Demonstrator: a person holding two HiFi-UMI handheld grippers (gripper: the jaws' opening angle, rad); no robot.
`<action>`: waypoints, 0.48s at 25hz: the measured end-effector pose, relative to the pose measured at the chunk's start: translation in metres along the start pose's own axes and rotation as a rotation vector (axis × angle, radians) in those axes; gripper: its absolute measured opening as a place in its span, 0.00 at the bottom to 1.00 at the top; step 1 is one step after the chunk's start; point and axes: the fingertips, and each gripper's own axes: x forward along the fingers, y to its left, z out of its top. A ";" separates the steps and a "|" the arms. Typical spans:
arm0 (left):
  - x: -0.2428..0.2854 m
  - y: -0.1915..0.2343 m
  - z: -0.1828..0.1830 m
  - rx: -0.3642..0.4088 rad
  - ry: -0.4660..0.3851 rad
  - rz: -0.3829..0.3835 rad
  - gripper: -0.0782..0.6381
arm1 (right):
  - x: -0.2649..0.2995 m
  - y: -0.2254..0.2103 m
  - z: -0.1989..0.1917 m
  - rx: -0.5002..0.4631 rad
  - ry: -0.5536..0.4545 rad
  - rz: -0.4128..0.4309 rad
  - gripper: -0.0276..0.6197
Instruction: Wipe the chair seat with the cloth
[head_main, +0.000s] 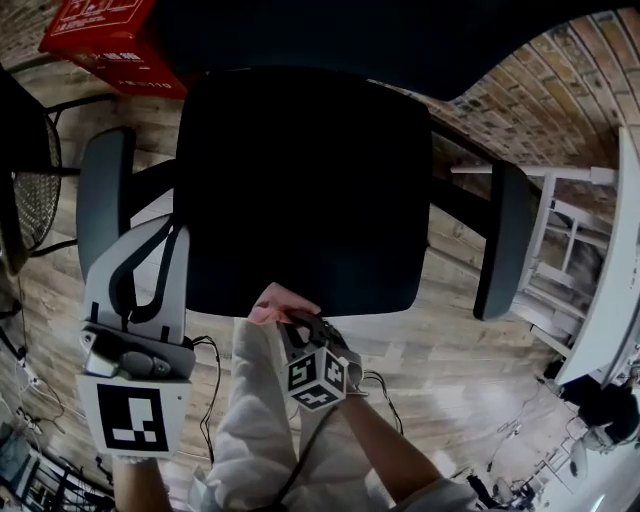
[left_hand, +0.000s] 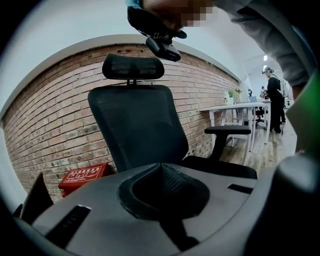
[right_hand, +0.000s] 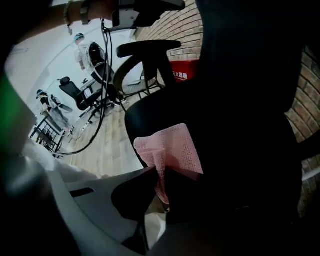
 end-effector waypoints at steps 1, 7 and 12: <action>0.002 -0.004 0.002 0.001 -0.003 -0.006 0.13 | -0.006 -0.010 -0.009 0.017 0.008 -0.022 0.13; 0.013 -0.026 0.013 0.009 -0.010 -0.037 0.13 | -0.046 -0.068 -0.070 0.091 0.073 -0.141 0.13; 0.020 -0.043 0.021 0.018 -0.014 -0.061 0.13 | -0.080 -0.118 -0.131 0.156 0.155 -0.239 0.13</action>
